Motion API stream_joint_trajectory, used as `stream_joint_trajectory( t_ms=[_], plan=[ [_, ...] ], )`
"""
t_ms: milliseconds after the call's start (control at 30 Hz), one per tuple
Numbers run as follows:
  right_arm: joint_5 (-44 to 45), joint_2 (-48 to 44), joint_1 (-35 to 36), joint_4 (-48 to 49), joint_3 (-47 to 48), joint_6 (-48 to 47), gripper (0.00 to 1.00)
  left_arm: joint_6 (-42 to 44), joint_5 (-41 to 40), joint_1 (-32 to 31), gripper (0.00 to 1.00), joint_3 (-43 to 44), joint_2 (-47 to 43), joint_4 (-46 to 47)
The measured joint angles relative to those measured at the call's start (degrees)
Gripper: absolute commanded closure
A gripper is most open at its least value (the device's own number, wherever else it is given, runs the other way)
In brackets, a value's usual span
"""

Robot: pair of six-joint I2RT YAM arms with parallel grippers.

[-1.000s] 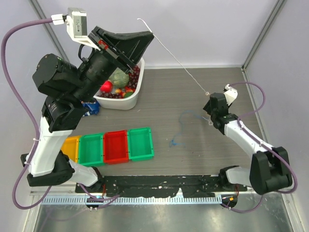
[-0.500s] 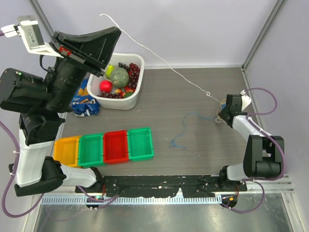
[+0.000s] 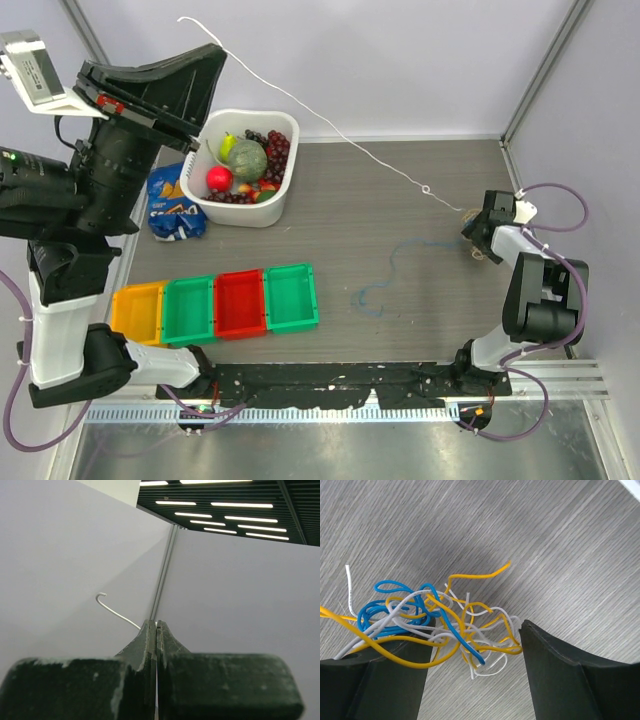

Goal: Untangle the cables

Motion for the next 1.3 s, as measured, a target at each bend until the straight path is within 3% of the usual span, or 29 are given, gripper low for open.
stream_joint_trajectory(
  t_ms=[333, 567, 867, 1067, 1300],
  plan=[
    [3.5, 2.8, -0.5, -2.7, 2.5, -0.2, 0.25, 2.8, -2.2, 0.0, 1.00, 1.2, -2.5, 0.9],
    [-3.5, -3.6, 2.0, -2.8, 0.3, -0.3, 0.25, -2.1, -1.2, 0.0, 1.00, -10.4, -5.0, 4.1],
    [-7.9, -17.4, 17.1, -5.1, -0.1, -1.1, 0.29, -6.1, 1.3, 0.0, 1.00, -26.1, 7.1, 0.1],
    [-9.7, -18.9, 16.3, -9.9, -0.7, 0.3, 0.35, -7.5, 1.1, 0.0, 1.00, -38.5, 7.3, -2.9],
    [-19.7, -24.7, 16.4, -11.0, -8.0, 3.0, 0.36, -12.2, 3.2, 0.0, 1.00, -52.2, 5.4, -0.5]
  ],
)
